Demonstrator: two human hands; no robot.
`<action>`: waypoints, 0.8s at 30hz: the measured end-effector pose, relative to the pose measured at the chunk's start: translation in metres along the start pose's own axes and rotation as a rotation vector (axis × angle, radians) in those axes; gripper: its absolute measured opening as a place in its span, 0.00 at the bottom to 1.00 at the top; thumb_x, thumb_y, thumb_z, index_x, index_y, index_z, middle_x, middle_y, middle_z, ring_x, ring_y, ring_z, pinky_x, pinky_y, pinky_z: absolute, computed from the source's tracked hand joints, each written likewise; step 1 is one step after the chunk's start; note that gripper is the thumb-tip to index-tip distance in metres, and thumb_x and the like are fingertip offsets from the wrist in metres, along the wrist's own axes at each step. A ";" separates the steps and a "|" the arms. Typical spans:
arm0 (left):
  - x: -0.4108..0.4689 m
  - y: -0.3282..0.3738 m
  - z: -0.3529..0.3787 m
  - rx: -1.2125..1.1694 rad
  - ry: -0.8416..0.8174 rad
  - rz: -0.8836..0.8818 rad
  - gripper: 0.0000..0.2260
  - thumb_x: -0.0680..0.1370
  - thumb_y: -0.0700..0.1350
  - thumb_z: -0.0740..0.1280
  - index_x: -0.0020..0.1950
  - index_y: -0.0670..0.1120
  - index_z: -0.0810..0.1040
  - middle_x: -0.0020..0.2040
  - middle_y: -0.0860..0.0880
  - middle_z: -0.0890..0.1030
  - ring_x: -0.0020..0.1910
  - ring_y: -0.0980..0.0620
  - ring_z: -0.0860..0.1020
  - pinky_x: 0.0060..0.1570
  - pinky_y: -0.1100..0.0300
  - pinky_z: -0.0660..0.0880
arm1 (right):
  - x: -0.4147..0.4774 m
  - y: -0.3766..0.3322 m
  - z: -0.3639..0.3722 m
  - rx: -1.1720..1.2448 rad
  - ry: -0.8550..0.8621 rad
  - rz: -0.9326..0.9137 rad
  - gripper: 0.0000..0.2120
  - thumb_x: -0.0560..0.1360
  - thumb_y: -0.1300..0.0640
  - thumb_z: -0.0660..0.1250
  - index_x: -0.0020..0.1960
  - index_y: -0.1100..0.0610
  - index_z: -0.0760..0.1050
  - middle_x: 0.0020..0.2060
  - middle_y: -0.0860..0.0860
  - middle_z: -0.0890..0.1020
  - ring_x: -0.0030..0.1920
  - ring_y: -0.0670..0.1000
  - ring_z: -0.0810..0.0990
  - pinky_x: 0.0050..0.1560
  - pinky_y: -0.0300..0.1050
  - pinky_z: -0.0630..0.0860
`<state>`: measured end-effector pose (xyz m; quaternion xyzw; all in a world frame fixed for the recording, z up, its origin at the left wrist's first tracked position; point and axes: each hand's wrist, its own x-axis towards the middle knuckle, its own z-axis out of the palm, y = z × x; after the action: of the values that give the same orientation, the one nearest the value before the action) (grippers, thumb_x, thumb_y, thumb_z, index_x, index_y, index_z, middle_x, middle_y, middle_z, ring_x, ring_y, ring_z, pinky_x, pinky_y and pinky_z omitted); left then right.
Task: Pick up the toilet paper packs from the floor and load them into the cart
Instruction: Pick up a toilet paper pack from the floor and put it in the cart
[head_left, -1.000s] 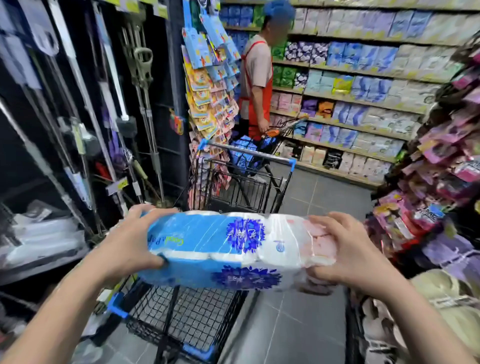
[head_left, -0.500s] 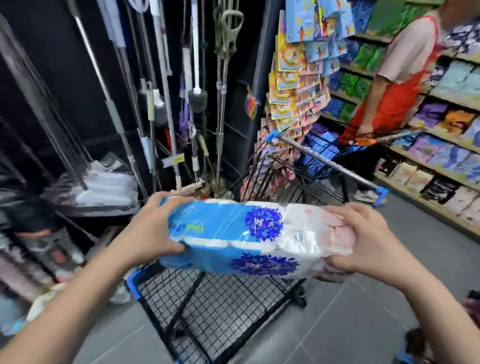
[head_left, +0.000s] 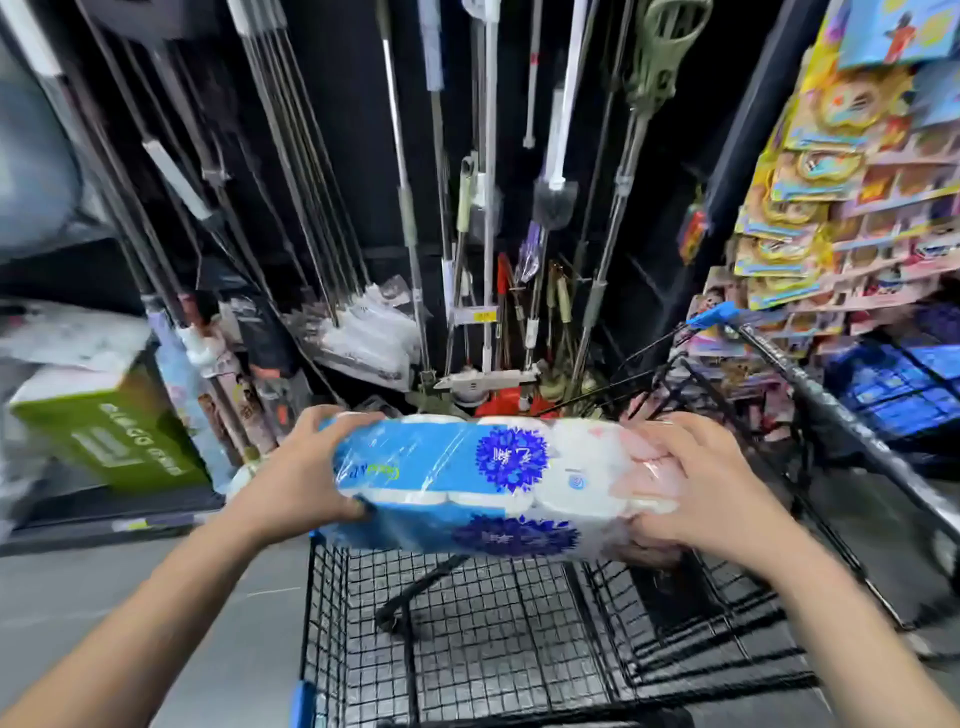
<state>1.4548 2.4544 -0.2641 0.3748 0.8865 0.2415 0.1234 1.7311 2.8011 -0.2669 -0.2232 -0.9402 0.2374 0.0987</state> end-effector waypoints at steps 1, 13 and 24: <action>-0.005 0.004 0.004 -0.002 0.006 -0.034 0.45 0.56 0.53 0.77 0.74 0.63 0.69 0.67 0.50 0.65 0.65 0.52 0.72 0.70 0.62 0.66 | 0.007 0.005 -0.001 0.015 -0.035 -0.013 0.49 0.50 0.39 0.74 0.72 0.40 0.69 0.64 0.44 0.66 0.72 0.50 0.62 0.74 0.43 0.59; -0.043 0.013 0.047 -0.008 0.151 -0.305 0.46 0.58 0.50 0.80 0.75 0.61 0.69 0.67 0.53 0.62 0.70 0.48 0.69 0.72 0.61 0.65 | 0.077 0.028 0.024 -0.057 -0.207 -0.188 0.51 0.51 0.38 0.73 0.74 0.44 0.69 0.68 0.49 0.68 0.71 0.55 0.66 0.75 0.50 0.64; -0.015 -0.002 0.070 0.032 0.111 -0.407 0.46 0.56 0.55 0.76 0.75 0.62 0.68 0.73 0.48 0.63 0.68 0.42 0.73 0.68 0.46 0.73 | 0.108 0.034 0.055 -0.163 -0.279 -0.189 0.54 0.54 0.37 0.76 0.77 0.47 0.64 0.69 0.50 0.68 0.71 0.55 0.64 0.75 0.50 0.61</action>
<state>1.4917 2.4658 -0.3241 0.1761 0.9531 0.2178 0.1145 1.6320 2.8560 -0.3230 -0.1059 -0.9778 0.1785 -0.0293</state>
